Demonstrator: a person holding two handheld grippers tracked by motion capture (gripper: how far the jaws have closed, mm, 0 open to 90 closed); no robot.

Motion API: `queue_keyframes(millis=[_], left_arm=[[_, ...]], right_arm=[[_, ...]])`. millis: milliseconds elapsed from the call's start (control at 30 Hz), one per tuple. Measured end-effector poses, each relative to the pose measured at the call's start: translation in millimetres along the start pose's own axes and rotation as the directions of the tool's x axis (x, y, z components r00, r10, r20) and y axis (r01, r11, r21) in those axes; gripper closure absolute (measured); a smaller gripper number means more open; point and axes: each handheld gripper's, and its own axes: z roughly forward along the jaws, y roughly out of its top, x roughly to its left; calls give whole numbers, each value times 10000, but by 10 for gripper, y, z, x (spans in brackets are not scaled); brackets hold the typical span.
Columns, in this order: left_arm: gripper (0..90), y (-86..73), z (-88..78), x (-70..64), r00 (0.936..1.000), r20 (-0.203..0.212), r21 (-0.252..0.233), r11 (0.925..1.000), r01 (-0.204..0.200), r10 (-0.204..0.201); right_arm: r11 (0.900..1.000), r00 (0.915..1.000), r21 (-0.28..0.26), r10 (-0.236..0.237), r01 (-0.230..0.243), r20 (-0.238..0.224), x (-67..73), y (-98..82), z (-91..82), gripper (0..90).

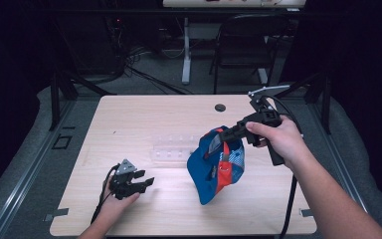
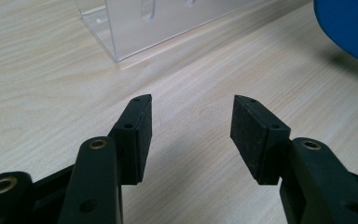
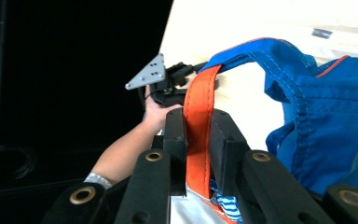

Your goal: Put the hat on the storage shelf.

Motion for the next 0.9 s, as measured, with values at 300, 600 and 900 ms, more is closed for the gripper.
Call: queue_keyframes(millis=[300,600,900], left_arm=[[490,0,-2,-2,10000,15,-18,10000,42,-42],[491,1,-2,-2,10000,43,-12,10000,12,-11],[485,3,-13,-6,9999,90,-149,9999,69,-68]], right_arm=[[9997,9995,-213,81,-88,-306,29,59,36,783],[9986,9981,-476,179,-207,-593,88,133,-11,783],[9968,9975,-791,45,-100,-702,190,205,-58,784]])
